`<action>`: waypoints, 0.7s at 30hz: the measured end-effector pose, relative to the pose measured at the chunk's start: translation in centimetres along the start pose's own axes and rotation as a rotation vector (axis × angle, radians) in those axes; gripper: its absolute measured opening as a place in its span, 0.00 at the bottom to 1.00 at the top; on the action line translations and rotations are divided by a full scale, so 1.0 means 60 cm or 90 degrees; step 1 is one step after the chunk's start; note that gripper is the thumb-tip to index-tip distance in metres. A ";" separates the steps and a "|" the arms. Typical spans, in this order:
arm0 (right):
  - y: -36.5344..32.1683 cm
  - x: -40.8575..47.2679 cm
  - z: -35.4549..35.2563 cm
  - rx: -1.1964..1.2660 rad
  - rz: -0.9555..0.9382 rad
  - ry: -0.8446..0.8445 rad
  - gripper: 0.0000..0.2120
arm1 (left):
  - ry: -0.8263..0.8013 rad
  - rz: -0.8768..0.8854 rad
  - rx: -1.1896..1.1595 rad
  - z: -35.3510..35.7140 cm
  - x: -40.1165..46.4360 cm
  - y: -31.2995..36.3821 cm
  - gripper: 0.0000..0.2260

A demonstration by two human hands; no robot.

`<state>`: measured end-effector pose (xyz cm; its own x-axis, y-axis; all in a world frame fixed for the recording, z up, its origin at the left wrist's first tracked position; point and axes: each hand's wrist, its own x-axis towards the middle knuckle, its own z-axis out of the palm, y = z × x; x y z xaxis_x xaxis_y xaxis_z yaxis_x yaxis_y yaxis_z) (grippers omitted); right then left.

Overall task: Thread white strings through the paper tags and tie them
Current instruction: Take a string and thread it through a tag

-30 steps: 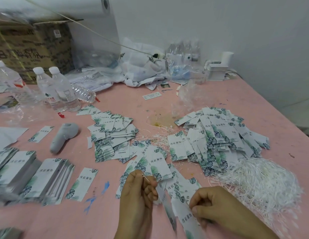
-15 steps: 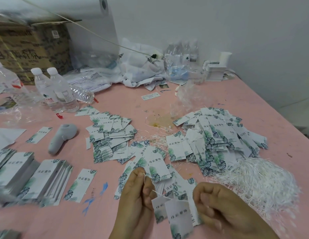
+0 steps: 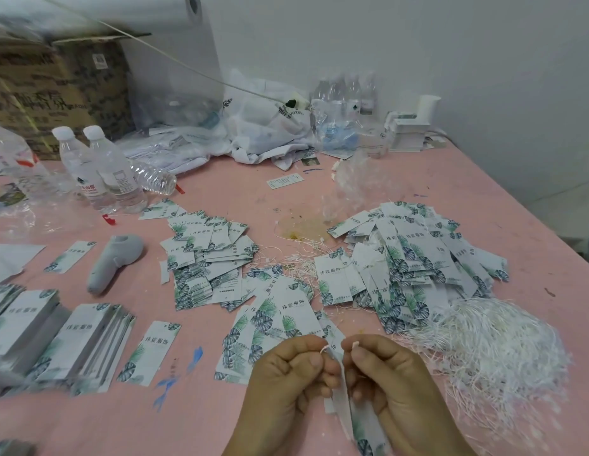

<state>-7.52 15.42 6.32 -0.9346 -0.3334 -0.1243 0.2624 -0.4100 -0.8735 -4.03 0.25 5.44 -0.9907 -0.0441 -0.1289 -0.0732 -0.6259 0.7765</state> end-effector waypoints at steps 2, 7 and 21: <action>0.004 0.000 0.004 -0.034 -0.026 -0.004 0.09 | 0.001 0.009 0.039 -0.001 0.000 -0.006 0.10; 0.010 -0.005 0.009 -0.061 -0.040 0.003 0.13 | -0.010 0.028 0.093 -0.001 0.001 -0.015 0.10; 0.010 -0.012 0.018 -0.251 -0.093 0.081 0.14 | 0.020 0.102 0.232 -0.002 0.003 -0.029 0.05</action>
<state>-6.43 14.51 6.40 -0.9837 -0.1786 -0.0213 0.0364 -0.0820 -0.9960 -4.05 1.21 3.99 -0.9893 -0.1461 -0.0034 0.0399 -0.2925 0.9554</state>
